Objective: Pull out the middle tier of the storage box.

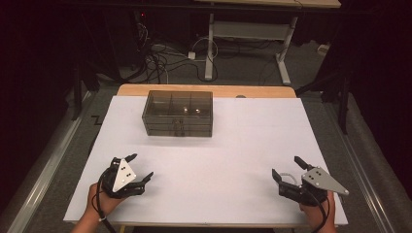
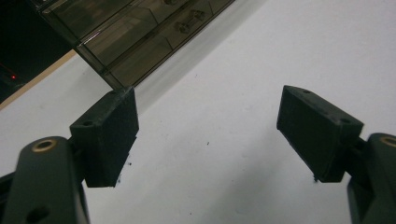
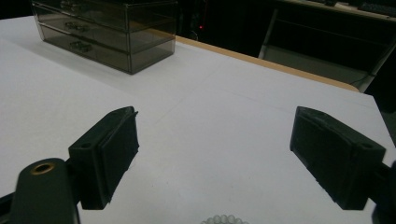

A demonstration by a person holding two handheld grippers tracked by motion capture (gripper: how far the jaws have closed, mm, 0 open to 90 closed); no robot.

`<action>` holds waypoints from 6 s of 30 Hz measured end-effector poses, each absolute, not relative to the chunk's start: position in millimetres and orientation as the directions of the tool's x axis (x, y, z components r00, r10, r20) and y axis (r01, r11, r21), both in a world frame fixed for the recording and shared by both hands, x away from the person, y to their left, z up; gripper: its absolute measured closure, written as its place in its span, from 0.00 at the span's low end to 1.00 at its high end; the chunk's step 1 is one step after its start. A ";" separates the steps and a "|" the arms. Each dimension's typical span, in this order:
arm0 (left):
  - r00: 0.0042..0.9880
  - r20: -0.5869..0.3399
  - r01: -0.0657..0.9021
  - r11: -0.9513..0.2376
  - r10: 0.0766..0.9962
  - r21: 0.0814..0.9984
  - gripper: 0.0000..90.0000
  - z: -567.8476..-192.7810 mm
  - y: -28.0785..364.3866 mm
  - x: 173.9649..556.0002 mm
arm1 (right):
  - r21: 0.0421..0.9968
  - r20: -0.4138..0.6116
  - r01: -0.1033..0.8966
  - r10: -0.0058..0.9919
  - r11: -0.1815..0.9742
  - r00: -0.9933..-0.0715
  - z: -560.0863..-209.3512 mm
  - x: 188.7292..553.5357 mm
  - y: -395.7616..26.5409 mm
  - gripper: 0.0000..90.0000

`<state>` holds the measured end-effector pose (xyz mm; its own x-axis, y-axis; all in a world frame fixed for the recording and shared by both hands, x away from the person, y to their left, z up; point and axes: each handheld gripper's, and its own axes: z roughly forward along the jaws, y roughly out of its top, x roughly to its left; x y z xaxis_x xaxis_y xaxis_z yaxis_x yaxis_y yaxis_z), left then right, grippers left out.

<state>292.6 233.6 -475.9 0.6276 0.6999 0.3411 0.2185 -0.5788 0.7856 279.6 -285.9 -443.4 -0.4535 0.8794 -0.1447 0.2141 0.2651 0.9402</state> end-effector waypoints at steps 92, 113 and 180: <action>0.243 0.953 -0.064 -0.977 0.182 0.203 0.87 -509.7 107.3 406.3 | 0.893 -0.222 0.244 0.842 0.379 -0.491 -458.6 290.0 -272.0 0.19; 0.265 0.944 -0.012 -0.978 0.197 0.207 0.77 -507.8 117.1 401.3 | 0.886 -0.217 0.255 0.831 0.388 -0.511 -460.1 291.2 -268.9 0.19; 0.558 0.317 0.375 -0.574 0.766 0.728 0.96 -430.7 175.6 430.3 | 0.878 -0.220 0.263 0.824 0.401 -0.523 -461.7 291.1 -270.4 0.19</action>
<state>430.3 175.6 -430.7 0.5583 0.7665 0.3174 0.3747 -0.5744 0.7278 291.1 -270.4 -461.7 -0.5231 0.8235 -0.2196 0.2627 0.4009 0.8776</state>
